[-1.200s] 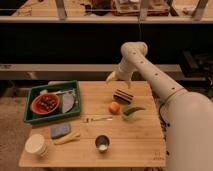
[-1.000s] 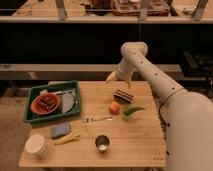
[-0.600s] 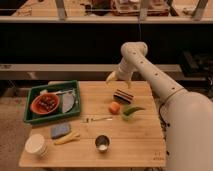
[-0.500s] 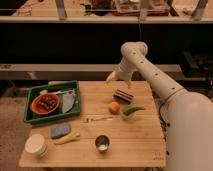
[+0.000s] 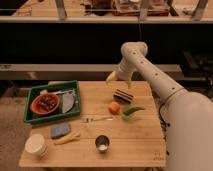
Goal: Place pepper in metal cup
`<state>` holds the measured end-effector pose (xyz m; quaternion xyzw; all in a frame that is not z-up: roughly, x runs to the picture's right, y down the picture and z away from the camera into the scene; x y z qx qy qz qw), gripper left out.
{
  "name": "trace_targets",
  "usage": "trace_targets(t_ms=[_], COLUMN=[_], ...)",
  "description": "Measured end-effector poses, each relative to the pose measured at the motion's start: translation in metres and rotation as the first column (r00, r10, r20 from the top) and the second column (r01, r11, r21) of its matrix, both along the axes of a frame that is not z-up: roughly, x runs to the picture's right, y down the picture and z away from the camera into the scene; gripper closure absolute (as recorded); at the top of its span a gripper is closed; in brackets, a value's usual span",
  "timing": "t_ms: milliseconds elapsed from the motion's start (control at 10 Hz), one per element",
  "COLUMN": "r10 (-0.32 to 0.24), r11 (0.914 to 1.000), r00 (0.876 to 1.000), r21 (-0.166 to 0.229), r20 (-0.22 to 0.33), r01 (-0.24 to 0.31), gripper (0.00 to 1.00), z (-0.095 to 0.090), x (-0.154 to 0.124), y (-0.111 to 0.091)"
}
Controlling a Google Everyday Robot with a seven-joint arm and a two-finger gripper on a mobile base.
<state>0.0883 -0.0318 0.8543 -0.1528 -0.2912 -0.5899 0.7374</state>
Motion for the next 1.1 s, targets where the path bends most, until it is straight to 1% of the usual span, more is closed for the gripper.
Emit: trace_targets(t_ms=[900,1100], r10=[0.0,0.008], r11=[1.0,0.9995], r00=[1.0,0.999], r21=[0.002,0.029], r20=[0.0,0.044], r01=[0.0,-0.009], gripper=[0.2,0.2], z=[-0.001,-0.0094], x=[0.0004,0.0095], y=[-0.0007,0.0046])
